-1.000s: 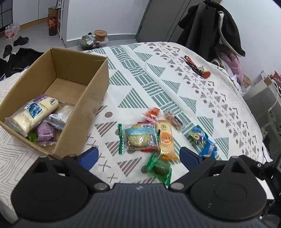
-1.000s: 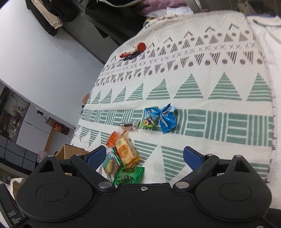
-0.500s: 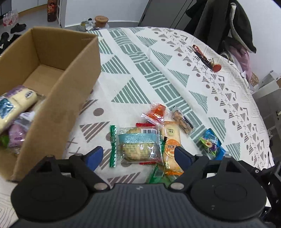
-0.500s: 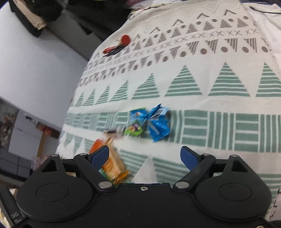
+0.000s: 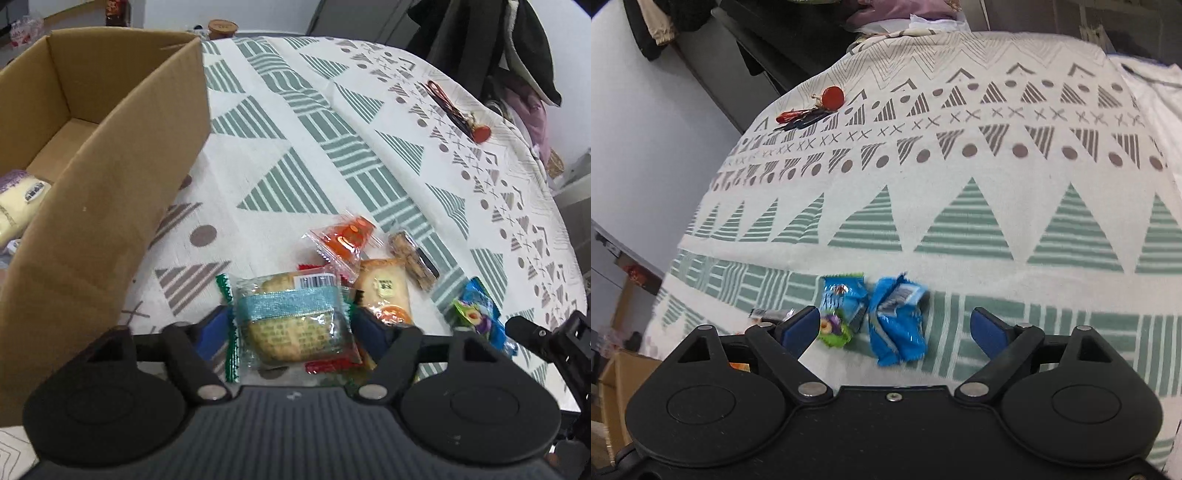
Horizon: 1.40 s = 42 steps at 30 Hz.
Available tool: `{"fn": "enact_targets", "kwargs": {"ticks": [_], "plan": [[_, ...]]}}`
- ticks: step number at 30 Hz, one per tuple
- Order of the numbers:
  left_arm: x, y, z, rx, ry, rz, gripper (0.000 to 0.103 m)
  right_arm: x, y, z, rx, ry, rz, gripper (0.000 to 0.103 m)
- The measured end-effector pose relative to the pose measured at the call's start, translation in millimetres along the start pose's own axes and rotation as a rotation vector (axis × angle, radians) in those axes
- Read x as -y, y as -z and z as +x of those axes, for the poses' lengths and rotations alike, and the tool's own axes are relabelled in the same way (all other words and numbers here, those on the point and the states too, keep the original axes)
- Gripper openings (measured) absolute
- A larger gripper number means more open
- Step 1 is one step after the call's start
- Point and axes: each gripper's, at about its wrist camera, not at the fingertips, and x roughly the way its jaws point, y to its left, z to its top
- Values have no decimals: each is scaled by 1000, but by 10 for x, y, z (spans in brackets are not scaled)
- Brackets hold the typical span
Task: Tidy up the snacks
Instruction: 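Grasp the cracker pack with the left gripper while the right grasps the blue candy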
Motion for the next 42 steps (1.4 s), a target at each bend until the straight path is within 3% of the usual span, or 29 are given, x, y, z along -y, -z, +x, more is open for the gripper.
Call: {"fn": "enact_targets", "kwargs": {"ticks": [3, 5, 7, 9, 23, 42], "plan": [[-32, -1, -31, 14, -1, -16, 54, -40, -43, 51, 13, -6, -7, 84], [-46, -5, -66, 16, 4, -15, 51, -57, -40, 99, 0, -8, -13, 70], [-61, -2, -119, 23, -1, -15, 50, -44, -22, 125, -18, -34, -7, 43], [-79, 3, -193, 36, -4, -13, 50, -34, -14, 117, -32, -47, 9, 29], [-288, 75, -798, 119, 10, -26, 50, 31, 93, -449, 13, -148, 38, 26], [-650, 80, -1640, 226, 47, -68, 50, -295, 430, -1220, 90, -311, -46, 26]]}}
